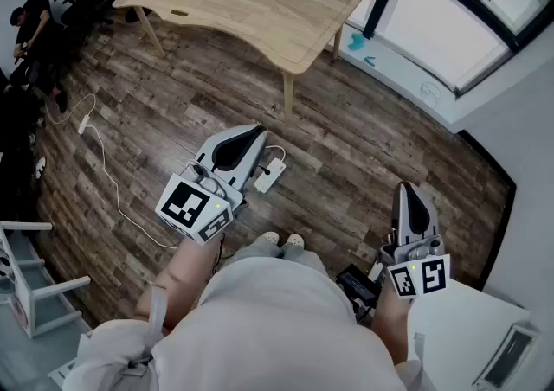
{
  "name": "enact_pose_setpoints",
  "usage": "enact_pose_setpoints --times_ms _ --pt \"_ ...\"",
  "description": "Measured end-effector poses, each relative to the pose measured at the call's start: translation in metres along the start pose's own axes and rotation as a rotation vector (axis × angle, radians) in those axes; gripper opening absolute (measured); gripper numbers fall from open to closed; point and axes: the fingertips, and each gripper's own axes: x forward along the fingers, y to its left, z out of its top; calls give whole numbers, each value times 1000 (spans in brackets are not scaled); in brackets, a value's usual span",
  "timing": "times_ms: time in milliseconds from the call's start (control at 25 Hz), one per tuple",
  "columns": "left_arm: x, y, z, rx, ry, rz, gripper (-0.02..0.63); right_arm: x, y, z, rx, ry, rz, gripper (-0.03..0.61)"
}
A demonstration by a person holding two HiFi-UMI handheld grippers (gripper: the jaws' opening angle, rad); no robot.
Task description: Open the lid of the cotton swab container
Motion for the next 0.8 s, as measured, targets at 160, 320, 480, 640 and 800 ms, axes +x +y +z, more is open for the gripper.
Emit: enact_pose_setpoints --times_ms 160,320,480,640,800 --pt "2 6 0 -3 1 10 12 7 -1 1 -3 -2 7 20" --pt "4 8 -3 -6 0 22 12 12 -3 3 -9 -9 17 20" --pt "7 7 -6 -5 -3 40 12 13 -9 3 -5 -12 29 20" --pt "12 0 -11 -4 6 56 12 14 -21 1 36 -10 37 20" --pt "15 0 -16 -18 6 81 12 17 -32 -2 41 -2 53 20"
